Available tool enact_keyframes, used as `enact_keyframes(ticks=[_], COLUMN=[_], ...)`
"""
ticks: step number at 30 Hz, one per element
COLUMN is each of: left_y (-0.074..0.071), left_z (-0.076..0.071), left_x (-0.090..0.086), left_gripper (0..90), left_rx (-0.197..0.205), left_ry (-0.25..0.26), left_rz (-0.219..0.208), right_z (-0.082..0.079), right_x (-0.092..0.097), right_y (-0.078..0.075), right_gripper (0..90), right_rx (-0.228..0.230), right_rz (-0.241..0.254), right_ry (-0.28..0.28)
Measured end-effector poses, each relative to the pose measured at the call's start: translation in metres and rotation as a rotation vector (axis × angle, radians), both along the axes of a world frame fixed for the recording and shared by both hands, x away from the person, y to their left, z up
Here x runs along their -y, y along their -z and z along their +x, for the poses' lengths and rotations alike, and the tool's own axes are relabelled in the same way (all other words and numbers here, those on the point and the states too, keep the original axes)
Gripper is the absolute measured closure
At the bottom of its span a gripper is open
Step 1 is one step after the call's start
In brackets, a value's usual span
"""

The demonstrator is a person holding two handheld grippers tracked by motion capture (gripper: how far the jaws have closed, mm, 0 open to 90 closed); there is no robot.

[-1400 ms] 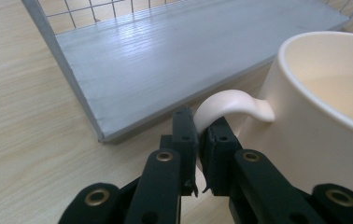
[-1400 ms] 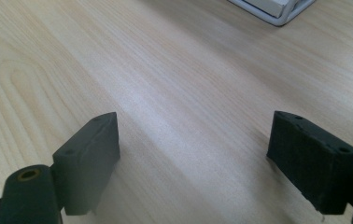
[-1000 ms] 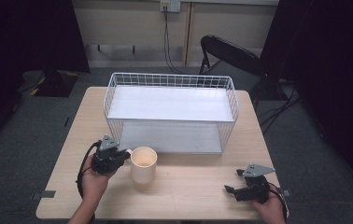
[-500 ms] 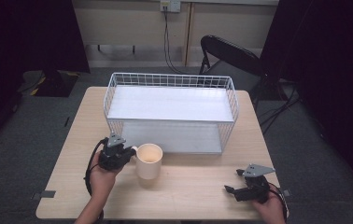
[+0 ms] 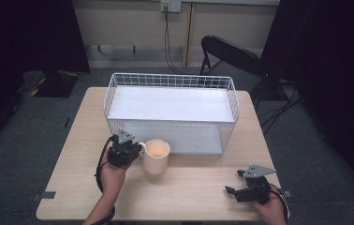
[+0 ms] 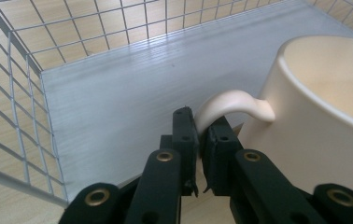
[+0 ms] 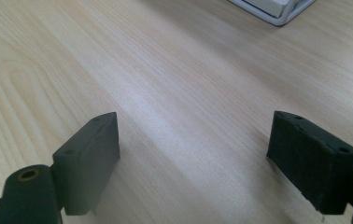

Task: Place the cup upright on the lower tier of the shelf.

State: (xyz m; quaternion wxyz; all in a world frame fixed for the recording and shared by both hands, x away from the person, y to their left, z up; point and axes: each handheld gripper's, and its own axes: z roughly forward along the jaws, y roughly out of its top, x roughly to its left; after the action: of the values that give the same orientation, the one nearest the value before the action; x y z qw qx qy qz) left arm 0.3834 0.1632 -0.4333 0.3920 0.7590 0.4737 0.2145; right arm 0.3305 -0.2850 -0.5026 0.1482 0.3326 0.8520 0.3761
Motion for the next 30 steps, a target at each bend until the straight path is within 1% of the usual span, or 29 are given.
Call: enact_keyframes(ticks=[5,11,18,24,25,30], left_y=[0.0,0.001,0.002,0.003,0.003,0.002], left_z=[0.001,0.003,0.007,0.01,0.01,0.013], left_x=[0.002,0.005,0.009,0.013,0.013,0.016], left_gripper=[84.5,84.5,84.4,84.2,84.1,84.1], left_rx=[0.002,0.006,-0.003,-0.004,-0.005,-0.002], left_ry=[-0.004,-0.022,-0.027,-0.046,-0.046,-0.05], left_rz=[0.001,0.007,0.017,0.005,0.013,0.011], right_z=[0.0,0.0,0.0,0.0,0.0,0.0], right_x=[0.0,0.0,0.0,0.0,0.0,0.0], right_y=[0.0,0.0,0.0,0.0,0.0,0.0], right_gripper=[16.1,16.1,16.1,16.1,16.2,16.1], right_rx=[0.0,0.0,0.0,0.0,0.0,0.0], right_rz=[0.0,0.0,0.0,0.0,0.0,0.0], right_ry=[0.0,0.0,0.0,0.0,0.0,0.0])
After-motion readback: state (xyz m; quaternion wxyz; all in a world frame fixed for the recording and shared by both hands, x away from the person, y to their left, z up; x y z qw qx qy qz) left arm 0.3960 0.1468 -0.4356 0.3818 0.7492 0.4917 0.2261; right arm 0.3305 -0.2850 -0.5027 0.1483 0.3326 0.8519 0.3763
